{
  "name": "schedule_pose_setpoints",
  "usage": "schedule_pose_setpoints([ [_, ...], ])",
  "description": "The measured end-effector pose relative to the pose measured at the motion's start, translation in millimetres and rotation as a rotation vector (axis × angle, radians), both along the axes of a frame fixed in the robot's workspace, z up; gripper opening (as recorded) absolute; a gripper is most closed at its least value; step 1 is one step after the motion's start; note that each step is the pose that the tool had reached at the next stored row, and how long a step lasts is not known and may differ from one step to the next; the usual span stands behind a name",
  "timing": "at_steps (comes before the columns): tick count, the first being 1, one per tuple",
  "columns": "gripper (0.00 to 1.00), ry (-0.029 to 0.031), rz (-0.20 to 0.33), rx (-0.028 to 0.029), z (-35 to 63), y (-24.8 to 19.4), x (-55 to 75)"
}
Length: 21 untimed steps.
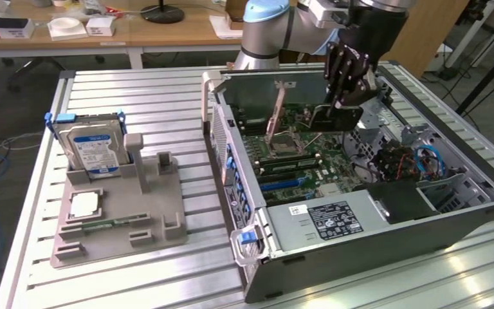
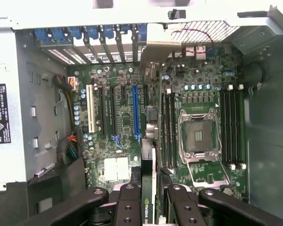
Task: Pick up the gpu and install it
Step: 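Insert the gpu into the slot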
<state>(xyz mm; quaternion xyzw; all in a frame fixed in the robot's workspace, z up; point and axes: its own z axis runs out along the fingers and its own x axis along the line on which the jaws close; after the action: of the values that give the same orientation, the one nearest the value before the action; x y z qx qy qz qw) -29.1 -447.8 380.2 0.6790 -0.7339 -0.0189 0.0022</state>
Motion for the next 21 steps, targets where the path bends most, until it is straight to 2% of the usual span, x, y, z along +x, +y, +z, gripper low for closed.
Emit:
schedule_pose_setpoints([
  [10, 0.26, -0.0089, 0.064, -0.0001, -12.1, 0.0, -0.1],
  [14, 0.26, -0.0095, 0.084, -0.0002, -16.8, 0.0, -0.1],
  [21, 0.26, -0.0095, 0.083, -0.0001, -19.9, 0.0, -0.1],
])
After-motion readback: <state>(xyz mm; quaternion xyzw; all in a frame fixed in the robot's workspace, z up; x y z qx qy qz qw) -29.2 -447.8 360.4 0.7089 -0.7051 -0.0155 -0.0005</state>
